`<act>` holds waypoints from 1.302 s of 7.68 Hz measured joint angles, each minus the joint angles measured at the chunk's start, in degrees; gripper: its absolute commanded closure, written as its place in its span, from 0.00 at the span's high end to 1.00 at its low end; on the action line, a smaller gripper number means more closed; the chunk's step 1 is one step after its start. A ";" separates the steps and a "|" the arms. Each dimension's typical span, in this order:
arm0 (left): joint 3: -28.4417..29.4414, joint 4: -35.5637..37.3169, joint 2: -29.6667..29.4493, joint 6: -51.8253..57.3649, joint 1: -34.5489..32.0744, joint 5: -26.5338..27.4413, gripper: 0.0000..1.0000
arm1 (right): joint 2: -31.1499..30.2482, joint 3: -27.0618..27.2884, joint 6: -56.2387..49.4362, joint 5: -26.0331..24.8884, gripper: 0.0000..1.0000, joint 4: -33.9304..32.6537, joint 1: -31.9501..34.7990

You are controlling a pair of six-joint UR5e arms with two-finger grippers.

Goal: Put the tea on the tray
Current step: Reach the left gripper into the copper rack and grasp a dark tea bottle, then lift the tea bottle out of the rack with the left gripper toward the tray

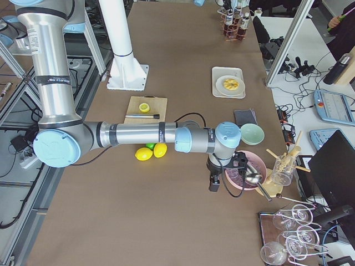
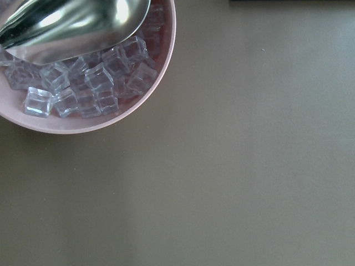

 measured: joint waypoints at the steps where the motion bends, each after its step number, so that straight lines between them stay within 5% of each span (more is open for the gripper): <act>1: -0.08 0.92 -0.58 -0.39 -1.41 -2.66 0.00 | 0.02 -0.03 -0.02 0.00 1.00 0.00 -0.01; 5: -8.13 14.83 -3.50 0.00 -10.77 -16.27 0.00 | -0.25 0.01 -0.05 0.03 1.00 0.00 0.00; 8: -22.90 31.28 -4.41 -0.58 -12.02 -16.34 0.00 | -0.73 0.03 -0.12 0.05 1.00 0.00 0.03; 10: -26.17 35.27 -6.92 -6.33 -7.91 -11.32 0.00 | -0.94 0.26 -0.10 0.18 1.00 -0.03 0.03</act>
